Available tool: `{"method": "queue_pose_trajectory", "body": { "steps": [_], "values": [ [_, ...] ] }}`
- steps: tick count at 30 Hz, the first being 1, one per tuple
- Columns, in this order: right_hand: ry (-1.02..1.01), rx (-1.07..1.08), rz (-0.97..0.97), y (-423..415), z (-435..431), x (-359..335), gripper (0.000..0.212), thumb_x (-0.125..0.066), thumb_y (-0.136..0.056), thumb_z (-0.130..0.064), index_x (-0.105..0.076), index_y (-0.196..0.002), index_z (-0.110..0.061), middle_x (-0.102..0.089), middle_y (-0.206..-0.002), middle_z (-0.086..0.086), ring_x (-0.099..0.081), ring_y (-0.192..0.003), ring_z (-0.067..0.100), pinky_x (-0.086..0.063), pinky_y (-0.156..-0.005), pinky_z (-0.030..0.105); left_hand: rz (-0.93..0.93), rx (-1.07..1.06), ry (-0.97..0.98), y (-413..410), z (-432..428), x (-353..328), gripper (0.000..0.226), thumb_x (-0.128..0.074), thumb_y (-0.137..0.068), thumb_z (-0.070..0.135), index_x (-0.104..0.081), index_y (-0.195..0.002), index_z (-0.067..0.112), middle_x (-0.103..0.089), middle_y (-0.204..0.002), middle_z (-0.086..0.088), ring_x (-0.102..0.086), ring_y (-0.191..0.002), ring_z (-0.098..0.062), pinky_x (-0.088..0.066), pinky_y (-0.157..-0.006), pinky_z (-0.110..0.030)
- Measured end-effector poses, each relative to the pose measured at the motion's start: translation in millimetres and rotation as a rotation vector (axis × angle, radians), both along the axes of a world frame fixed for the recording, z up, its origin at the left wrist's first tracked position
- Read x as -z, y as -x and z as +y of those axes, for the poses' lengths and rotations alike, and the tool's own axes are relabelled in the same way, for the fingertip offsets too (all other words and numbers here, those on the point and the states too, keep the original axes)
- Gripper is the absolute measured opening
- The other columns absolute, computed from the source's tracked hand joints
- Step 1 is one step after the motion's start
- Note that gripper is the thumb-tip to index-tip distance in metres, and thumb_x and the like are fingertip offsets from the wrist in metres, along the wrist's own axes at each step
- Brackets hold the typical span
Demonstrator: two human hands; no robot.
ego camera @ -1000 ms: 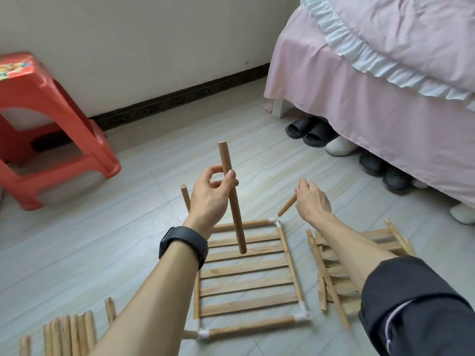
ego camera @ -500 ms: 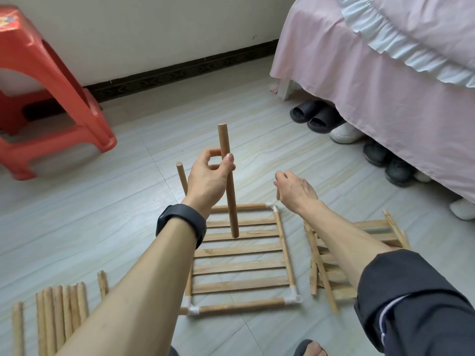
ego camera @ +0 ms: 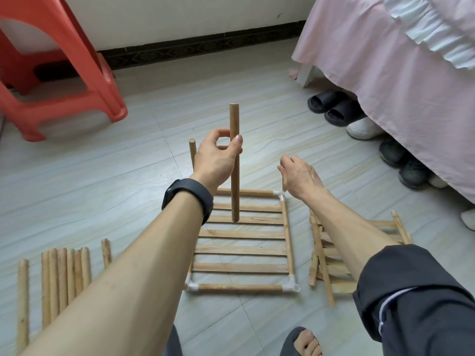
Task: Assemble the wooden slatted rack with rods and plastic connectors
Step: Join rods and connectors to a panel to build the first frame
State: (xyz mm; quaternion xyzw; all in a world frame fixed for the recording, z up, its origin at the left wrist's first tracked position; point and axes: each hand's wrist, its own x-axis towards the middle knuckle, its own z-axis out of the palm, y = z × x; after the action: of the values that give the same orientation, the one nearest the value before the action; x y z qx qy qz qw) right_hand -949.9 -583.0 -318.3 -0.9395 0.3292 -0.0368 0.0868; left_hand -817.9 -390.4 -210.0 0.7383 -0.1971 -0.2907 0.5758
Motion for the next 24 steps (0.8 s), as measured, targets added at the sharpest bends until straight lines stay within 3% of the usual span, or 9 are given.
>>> {"method": "queue_pose_trajectory", "body": {
  "steps": [6,12,15,18,21,24],
  "values": [
    [-0.035,-0.012,0.017,-2.4,7.4,4.4,0.023,-0.039,-0.108,-0.03,-0.049,-0.104,-0.01,-0.051,-0.097,0.007,-0.056,-0.084,0.037,-0.041,-0.07,0.04,0.001,-0.012,0.011,-4.0,2.3,5.0,0.006,-0.06,-0.099,0.042,-0.057,-0.102,0.038,-0.075,-0.095,0.005,-0.069,-0.098,-0.016,-0.055,-0.083,-0.037],
    [-0.079,0.277,0.012,-0.1,-19.6,-7.8,0.031,-0.036,-0.108,-0.03,-0.051,-0.119,-0.006,-0.059,-0.119,0.017,-0.057,-0.108,0.038,-0.041,-0.086,0.042,0.028,-0.005,0.012,-3.4,4.3,8.4,0.008,-0.06,-0.1,0.041,-0.056,-0.105,0.038,-0.074,-0.098,0.004,-0.068,-0.098,-0.014,-0.049,-0.076,-0.032],
    [-0.116,0.401,0.093,9.9,-43.5,-11.0,0.036,-0.036,-0.107,-0.032,-0.049,-0.126,-0.005,-0.06,-0.125,0.022,-0.056,-0.115,0.042,-0.041,-0.085,0.043,0.025,0.01,-0.014,-1.3,-0.1,13.3,0.004,-0.059,-0.1,0.04,-0.055,-0.099,0.04,-0.074,-0.097,0.004,-0.068,-0.097,-0.014,-0.049,-0.073,-0.032],
    [-0.159,0.417,0.159,13.2,-58.9,-12.9,0.034,-0.036,-0.107,-0.033,-0.047,-0.126,-0.007,-0.06,-0.123,0.023,-0.056,-0.113,0.041,-0.039,-0.081,0.042,0.016,0.052,-0.049,1.1,-10.8,20.8,0.003,-0.058,-0.101,0.04,-0.057,-0.103,0.039,-0.074,-0.098,0.005,-0.068,-0.095,-0.014,-0.048,-0.066,-0.028],
    [-0.178,0.383,0.22,0.8,-66.4,-15.3,0.033,-0.037,-0.105,-0.03,-0.046,-0.128,-0.009,-0.059,-0.122,0.022,-0.054,-0.102,0.037,-0.041,-0.078,0.04,0.013,0.108,-0.068,3.4,-23.3,33.0,0.016,-0.057,-0.101,0.042,-0.058,-0.115,0.034,-0.073,-0.101,0.005,-0.068,-0.095,-0.015,-0.047,-0.061,-0.025],
    [-0.2,0.355,0.262,-18.7,-72.0,-16.6,0.035,-0.042,-0.104,-0.024,-0.044,-0.135,-0.008,-0.056,-0.124,0.022,-0.051,-0.1,0.035,-0.042,-0.078,0.039,0.05,0.134,-0.073,3.7,-29.0,51.8,0.02,-0.058,-0.101,0.042,-0.058,-0.119,0.033,-0.074,-0.102,0.004,-0.068,-0.1,-0.014,-0.051,-0.071,-0.029]
  ]
}}
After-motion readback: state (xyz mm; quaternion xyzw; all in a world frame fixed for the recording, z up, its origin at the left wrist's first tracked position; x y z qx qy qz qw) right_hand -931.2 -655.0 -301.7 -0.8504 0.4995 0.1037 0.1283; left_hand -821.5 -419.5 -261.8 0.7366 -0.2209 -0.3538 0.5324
